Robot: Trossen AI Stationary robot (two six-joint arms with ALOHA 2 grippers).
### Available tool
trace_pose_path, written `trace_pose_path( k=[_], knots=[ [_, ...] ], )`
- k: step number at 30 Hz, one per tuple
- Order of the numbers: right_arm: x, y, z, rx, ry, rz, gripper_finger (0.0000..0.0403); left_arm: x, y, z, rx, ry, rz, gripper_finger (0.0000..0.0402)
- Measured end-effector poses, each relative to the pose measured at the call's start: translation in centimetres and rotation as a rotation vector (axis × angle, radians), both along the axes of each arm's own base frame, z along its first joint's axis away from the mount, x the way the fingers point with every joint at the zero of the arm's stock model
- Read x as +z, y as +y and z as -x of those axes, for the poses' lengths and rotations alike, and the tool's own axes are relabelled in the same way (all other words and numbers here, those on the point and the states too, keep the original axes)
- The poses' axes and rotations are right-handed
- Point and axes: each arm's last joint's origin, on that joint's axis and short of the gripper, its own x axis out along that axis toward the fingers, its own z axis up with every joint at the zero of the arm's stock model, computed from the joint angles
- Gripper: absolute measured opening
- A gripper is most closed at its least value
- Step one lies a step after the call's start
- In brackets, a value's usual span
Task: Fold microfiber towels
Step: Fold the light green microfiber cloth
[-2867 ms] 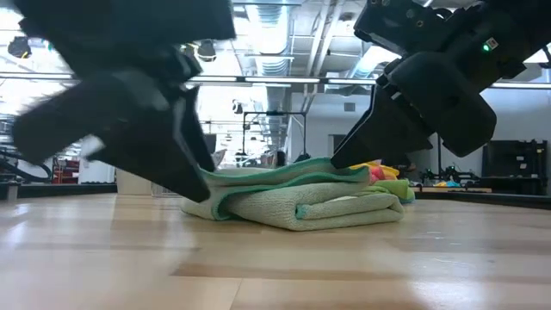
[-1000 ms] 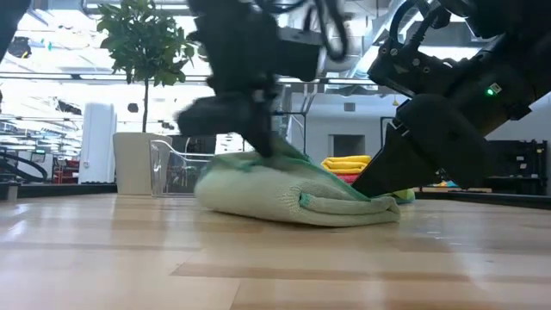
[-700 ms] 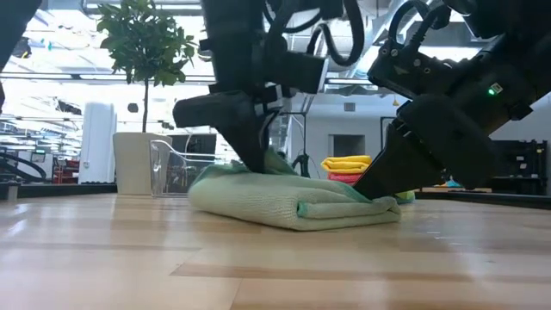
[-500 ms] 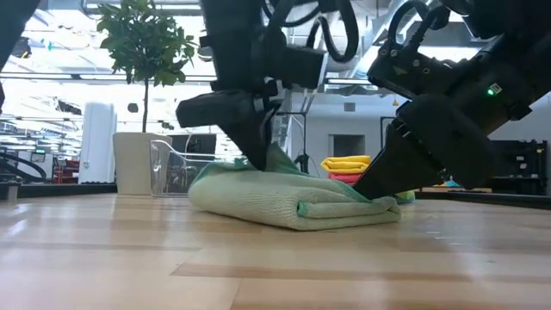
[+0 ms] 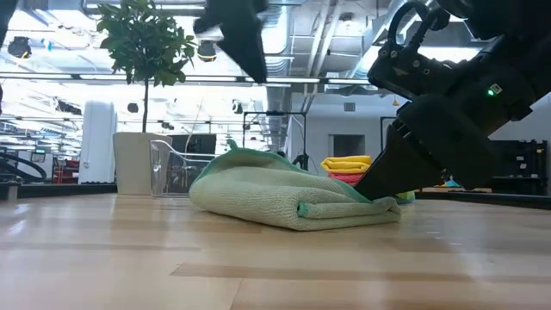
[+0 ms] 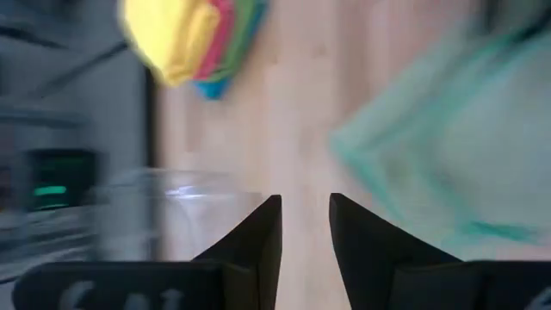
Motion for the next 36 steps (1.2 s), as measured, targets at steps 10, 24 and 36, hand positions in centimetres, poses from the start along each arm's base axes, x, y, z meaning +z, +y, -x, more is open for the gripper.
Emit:
trace_pose_path(
  k=[10,24,36],
  knots=[
    [0.0,0.0,0.0,-0.002,0.005,0.002,0.0148,-7.1,-3.9,4.5,-0.114,-0.037,0.252,0.0007],
    [0.0,0.0,0.0,-0.002,0.004,0.002,0.0147,-9.3,-1.0,3.1,-0.079,-0.175,0.209,0.0000],
    [4.4,0.8,1.6,-0.060,-0.154,0.089,0.0141,-10.0,0.6,2.4,-0.084,-0.226,0.231,0.0000]
  ],
)
